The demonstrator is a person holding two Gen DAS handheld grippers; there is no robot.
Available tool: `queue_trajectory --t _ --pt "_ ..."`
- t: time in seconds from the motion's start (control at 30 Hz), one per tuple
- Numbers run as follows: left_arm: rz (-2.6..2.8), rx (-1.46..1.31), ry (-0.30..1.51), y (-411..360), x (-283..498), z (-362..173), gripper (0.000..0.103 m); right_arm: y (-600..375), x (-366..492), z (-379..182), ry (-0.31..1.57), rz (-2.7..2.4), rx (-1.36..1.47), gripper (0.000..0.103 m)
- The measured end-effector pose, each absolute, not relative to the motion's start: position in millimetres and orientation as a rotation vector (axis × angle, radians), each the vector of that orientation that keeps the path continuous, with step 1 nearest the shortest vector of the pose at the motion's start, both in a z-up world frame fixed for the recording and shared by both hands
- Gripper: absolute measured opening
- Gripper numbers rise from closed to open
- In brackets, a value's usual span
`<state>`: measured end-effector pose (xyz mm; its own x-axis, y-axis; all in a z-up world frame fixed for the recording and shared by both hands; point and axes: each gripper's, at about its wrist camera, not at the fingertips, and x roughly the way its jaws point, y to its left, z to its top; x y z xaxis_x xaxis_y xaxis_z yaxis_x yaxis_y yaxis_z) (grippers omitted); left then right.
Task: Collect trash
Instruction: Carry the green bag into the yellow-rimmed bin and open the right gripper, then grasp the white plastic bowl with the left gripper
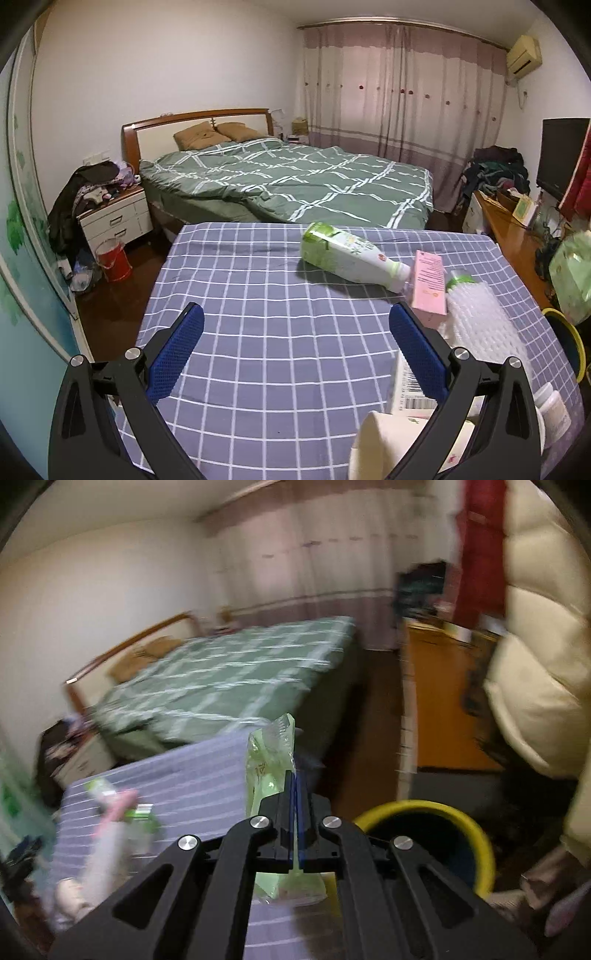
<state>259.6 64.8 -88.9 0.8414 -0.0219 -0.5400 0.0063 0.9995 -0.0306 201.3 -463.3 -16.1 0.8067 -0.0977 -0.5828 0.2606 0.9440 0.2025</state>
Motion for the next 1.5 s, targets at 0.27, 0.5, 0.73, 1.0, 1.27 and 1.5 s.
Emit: queue_trajectory --t 0.27,0.5,0.73,1.0,1.27,1.5 --pt "-0.06 -0.023 0.57 46 236 -74 0.099 -539 207 -106 0.759 -0.358 0.385 0.001" --pt "-0.09 0.026 0.558 24 198 -53 0.099 -557 206 -155 0.833 -0.416 0.391 0.016" --pt "-0.144 0.085 0.555 -6 160 -40 0.099 -560 183 -147 0.781 -0.41 0.387 0.029" --pt "-0.243 0.087 0.669 -33 128 -60 0.099 -560 164 -144 0.765 -0.37 0.407 0.033" --pt "-0.337 0.137 0.777 -77 111 -100 0.099 -560 146 -141 0.742 -0.334 0.445 0.037" --pt "-0.331 0.153 0.848 -101 125 -124 0.099 -560 136 -137 0.716 -0.311 0.471 0.038"
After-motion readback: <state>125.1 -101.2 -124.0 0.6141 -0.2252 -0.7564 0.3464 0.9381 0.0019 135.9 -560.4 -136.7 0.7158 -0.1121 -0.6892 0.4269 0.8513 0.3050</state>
